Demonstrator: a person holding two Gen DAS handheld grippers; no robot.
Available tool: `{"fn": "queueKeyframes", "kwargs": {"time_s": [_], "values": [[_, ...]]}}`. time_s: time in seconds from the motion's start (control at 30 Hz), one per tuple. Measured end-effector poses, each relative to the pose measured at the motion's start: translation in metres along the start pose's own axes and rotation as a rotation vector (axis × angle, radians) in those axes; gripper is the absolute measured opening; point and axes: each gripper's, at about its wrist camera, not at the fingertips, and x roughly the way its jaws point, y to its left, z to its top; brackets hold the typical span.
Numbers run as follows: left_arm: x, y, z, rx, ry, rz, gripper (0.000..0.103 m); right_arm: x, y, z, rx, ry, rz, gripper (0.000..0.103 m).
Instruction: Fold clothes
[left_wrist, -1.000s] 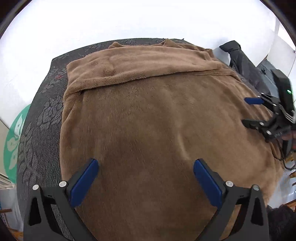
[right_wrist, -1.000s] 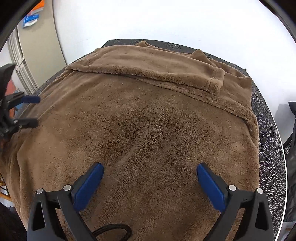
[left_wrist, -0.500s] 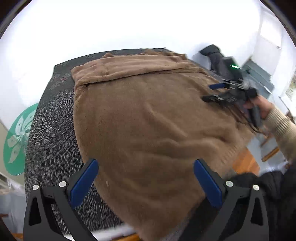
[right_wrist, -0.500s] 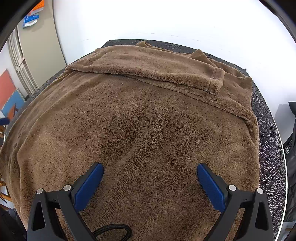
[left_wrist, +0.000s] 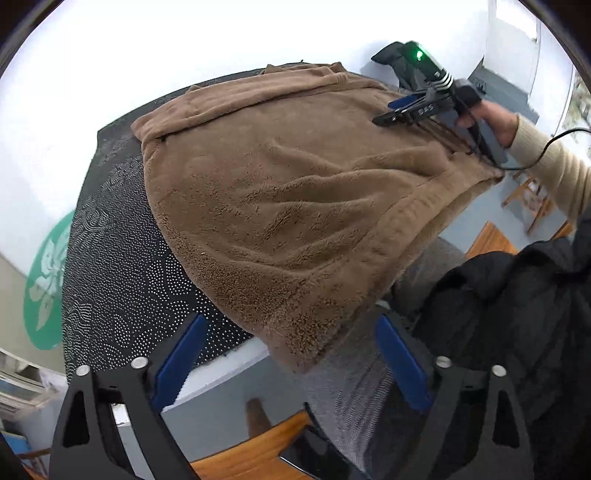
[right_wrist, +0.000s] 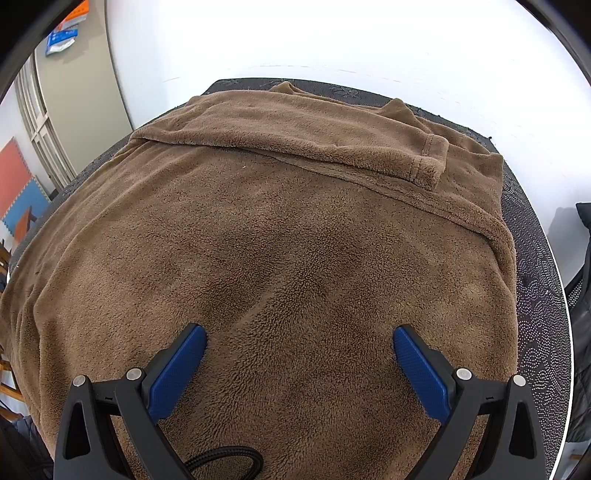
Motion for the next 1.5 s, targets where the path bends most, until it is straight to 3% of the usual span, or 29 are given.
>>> {"fn": "queueKeyframes", "kwargs": {"time_s": [0.1, 0.3, 0.6, 0.67, 0.73, 0.8, 1.13, 1.2, 1.37, 1.5], "values": [[0.008, 0.005, 0.003, -0.048, -0.01, 0.006, 0.081, 0.0, 0.0, 0.0, -0.001, 0.0, 0.0, 0.102], [0.014, 0.011, 0.003, -0.14, -0.08, 0.041, 0.081, 0.0, -0.001, 0.0, -0.002, 0.0, 0.001, 0.102], [0.012, 0.001, 0.009, -0.15, -0.179, 0.131, 0.081, 0.001, 0.0, 0.0, 0.0, 0.0, 0.0, 0.102], [0.008, 0.007, 0.006, -0.189, -0.189, 0.121, 0.075, 0.001, 0.0, 0.0, 0.0, 0.0, 0.0, 0.102], [0.005, 0.013, 0.003, -0.224, -0.181, 0.115, 0.051, 0.001, -0.001, 0.0, 0.0, -0.001, 0.0, 0.102], [0.002, 0.018, -0.001, -0.26, -0.176, 0.11, 0.043, 0.001, -0.001, -0.001, 0.0, -0.001, 0.0, 0.102], [-0.006, 0.018, -0.01, -0.314, -0.196, 0.103, 0.033, -0.001, -0.002, -0.001, 0.004, -0.01, -0.001, 0.102], [-0.008, 0.018, -0.009, -0.317, -0.211, 0.103, 0.033, -0.008, -0.005, -0.002, 0.019, -0.048, -0.014, 0.102], [-0.01, 0.019, -0.006, -0.318, -0.227, 0.092, 0.033, -0.077, -0.012, -0.021, 0.103, -0.333, 0.027, 0.102], [-0.013, 0.02, -0.003, -0.319, -0.245, 0.078, 0.033, -0.117, 0.008, -0.055, 0.086, -0.414, 0.081, 0.102]]}}
